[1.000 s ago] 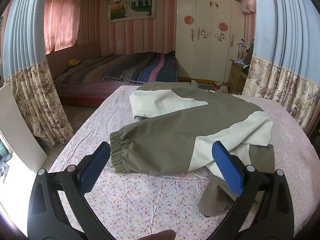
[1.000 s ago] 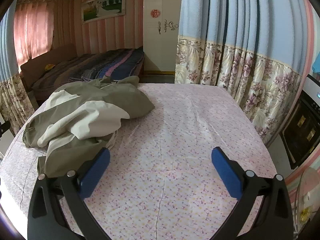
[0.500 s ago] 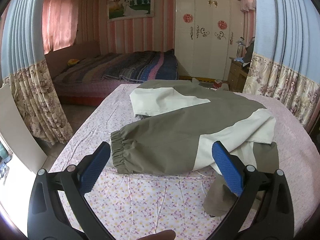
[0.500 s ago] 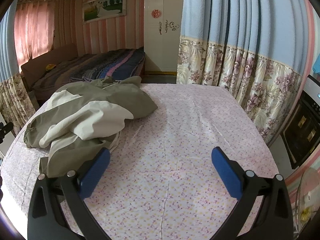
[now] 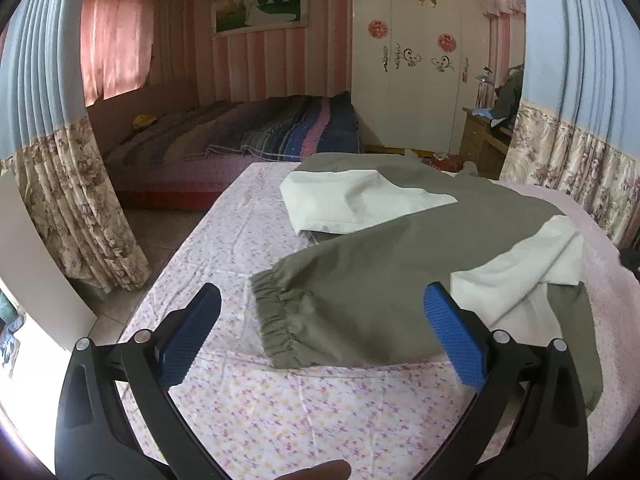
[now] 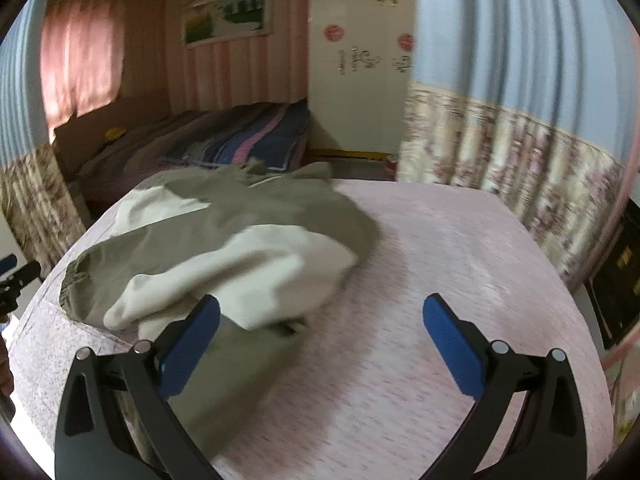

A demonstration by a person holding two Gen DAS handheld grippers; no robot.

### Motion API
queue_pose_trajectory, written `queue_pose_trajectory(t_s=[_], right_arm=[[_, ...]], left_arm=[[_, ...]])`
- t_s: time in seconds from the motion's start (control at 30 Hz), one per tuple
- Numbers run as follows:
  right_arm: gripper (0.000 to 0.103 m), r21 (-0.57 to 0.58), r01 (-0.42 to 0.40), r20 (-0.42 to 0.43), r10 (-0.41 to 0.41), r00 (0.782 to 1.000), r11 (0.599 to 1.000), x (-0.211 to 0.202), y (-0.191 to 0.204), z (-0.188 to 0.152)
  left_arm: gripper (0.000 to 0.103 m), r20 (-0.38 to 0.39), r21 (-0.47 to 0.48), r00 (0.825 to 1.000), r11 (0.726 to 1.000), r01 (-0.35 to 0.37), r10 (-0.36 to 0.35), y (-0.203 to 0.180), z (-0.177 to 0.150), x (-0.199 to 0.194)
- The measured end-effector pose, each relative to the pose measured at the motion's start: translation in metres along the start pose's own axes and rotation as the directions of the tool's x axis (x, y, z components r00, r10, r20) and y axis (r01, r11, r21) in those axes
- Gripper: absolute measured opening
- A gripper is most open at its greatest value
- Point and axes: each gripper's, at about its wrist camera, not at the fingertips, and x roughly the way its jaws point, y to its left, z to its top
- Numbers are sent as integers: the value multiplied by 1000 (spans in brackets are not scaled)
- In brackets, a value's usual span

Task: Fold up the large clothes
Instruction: 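Move the right tool to the jacket and grasp its cream edge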

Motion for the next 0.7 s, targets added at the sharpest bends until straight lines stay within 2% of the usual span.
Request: queue_pose_trajectory(t_s=[0.1, 0.2, 0.5, 0.67, 0.7], right_arm=[[101, -5, -22, -34, 22, 999, 1000, 19, 20, 4], [101, -9, -12, -36, 11, 999, 1000, 32, 34, 10], [101, -8, 71, -135, -72, 988, 997, 88, 50, 18], [101, -37, 71, -150, -76, 986, 997, 104, 59, 16], [98, -39, 64, -147, -69, 987, 997, 105, 58, 16]], left_arm=[[100, 13, 12, 1000, 1000, -14, 14, 5, 0, 4], [100, 7, 8, 1000, 1000, -11, 11, 11, -1, 14], [100, -19, -21, 1000, 1000, 8, -9, 45, 9, 51], [100, -17, -17, 1000, 1000, 5, -5, 52, 14, 58], [100, -17, -14, 1000, 1000, 4, -4, 52, 14, 57]])
